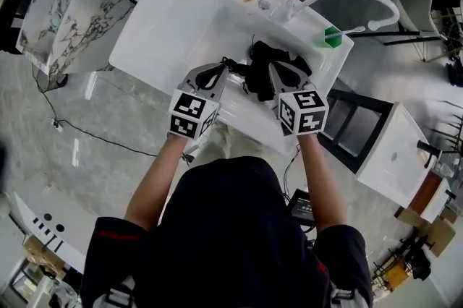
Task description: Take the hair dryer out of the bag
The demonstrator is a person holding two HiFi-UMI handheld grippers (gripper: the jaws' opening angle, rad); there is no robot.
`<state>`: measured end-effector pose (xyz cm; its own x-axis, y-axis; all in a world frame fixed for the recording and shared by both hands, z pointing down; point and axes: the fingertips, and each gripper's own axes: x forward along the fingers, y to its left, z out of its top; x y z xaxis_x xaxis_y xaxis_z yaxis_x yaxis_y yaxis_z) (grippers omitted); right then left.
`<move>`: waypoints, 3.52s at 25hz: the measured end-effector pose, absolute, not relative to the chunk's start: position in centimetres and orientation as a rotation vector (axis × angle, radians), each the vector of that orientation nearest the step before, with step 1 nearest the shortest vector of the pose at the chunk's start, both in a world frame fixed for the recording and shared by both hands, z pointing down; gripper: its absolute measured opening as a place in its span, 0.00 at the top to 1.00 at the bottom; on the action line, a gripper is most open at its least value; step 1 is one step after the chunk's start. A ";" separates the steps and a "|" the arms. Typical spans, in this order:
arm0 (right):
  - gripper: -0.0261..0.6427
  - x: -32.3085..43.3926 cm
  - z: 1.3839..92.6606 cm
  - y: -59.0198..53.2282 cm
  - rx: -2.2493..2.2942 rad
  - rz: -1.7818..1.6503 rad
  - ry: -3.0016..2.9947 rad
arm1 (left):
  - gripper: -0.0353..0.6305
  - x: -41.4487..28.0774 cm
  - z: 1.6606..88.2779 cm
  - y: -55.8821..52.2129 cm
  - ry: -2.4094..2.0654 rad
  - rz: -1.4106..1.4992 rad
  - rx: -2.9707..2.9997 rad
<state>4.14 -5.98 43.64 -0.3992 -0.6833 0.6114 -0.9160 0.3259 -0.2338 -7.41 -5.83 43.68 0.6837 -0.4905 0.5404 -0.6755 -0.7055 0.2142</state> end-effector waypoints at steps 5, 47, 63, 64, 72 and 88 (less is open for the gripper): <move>0.91 4.5 46.1 -6.0 1.370 0.822 -2.146 | 0.92 -6.9 46.2 -6.3 -0.882 0.705 2.481; 0.65 1.2 60.0 -4.7 1.028 0.799 -1.826 | 0.69 -3.8 59.0 -7.5 -0.298 1.314 2.516; 0.88 3.0 62.1 -4.2 0.992 0.669 -1.679 | 0.69 -5.0 59.7 -6.8 -0.302 1.346 2.502; 0.89 3.1 62.1 -4.2 0.992 0.672 -1.676 | 0.69 -5.0 59.7 -6.8 -0.300 1.346 2.503; 0.90 3.8 61.7 -4.5 1.021 0.693 -1.672 | 0.69 -4.6 60.0 -6.4 -0.275 1.356 2.501; 0.90 7.2 61.0 -4.7 1.149 0.755 -1.631 | 0.64 -0.6 62.0 -5.1 0.006 1.510 2.569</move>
